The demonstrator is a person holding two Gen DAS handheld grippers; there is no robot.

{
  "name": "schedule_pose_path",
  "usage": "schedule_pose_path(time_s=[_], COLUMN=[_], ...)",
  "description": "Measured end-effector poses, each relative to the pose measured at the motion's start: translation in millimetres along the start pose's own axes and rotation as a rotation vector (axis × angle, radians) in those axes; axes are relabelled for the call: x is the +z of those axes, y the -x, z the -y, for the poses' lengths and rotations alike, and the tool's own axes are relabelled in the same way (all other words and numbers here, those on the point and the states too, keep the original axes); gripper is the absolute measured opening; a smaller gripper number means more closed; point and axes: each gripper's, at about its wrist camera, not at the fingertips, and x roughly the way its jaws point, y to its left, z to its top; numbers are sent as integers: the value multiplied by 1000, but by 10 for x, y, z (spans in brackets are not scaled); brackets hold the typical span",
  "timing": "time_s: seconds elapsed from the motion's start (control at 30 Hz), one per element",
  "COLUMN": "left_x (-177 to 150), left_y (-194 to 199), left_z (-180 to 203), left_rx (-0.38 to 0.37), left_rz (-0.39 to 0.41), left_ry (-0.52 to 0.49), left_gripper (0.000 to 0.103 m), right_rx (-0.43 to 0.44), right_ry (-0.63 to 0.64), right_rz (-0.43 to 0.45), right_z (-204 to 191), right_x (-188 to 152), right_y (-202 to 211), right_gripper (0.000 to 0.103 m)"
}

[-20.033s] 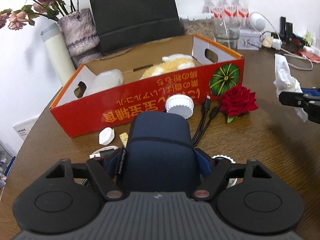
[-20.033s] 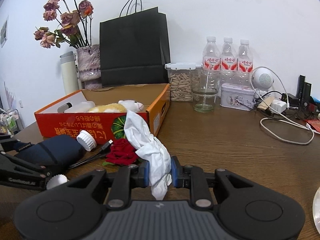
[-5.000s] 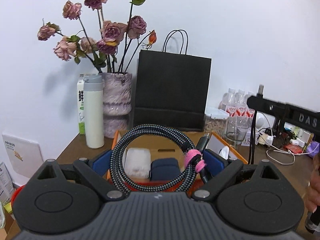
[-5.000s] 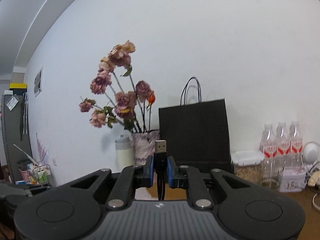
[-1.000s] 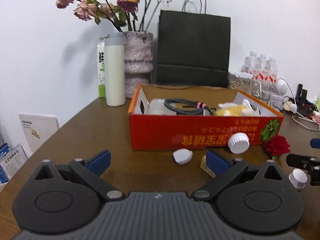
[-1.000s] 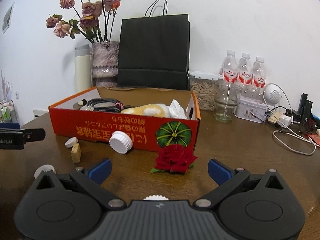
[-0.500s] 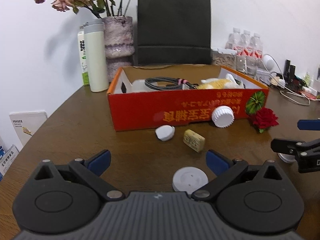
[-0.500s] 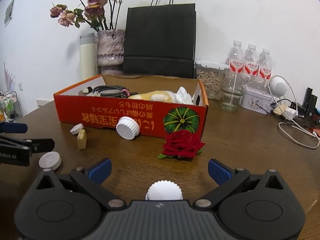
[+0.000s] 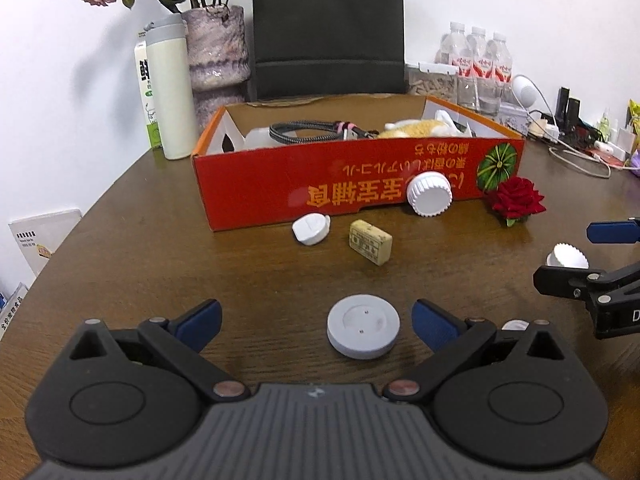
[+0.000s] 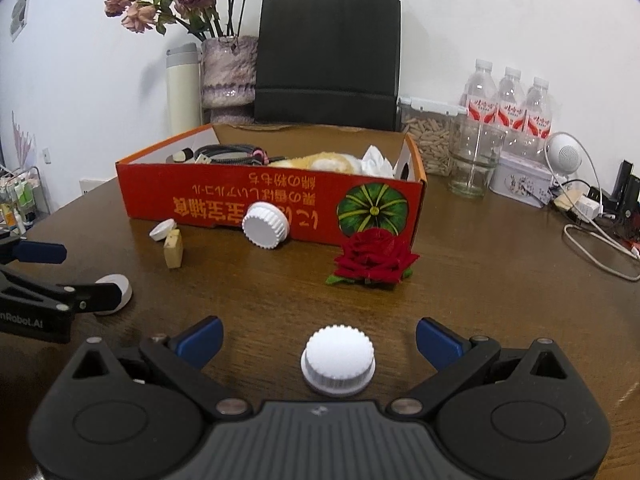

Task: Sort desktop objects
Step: 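Grasp the white ridged cap with the right gripper while the left grasps the white disc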

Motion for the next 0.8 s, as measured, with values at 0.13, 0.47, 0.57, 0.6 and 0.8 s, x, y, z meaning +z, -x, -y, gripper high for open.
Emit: schedule_pose_path(time_s=[0.13,0.47,0.57,0.6,0.8], left_x=[-10,-11,-5,-2,2], left_y=[-29,-104,-120,-123,-132], left_z=[3,-20,-25,-21,1], left_rx=[-13,-15,-23,-22,-14], left_rz=[-27,-59,-63,-63,-64], left_ry=[2,33,41,40,45], left_gripper=[103,103,103,103,103], right_rx=[3,2,3,3,0], right_ry=[-22,-37,-39,-40,-46], right_rz=[-38,-90,-90,-90,-90], right_z=[38,44,49,48,47], right_x=[-14,-29,-28,-28,-26], right_y=[-47,-132,-126,-125,-128], right_gripper=[103,103,103,103,103])
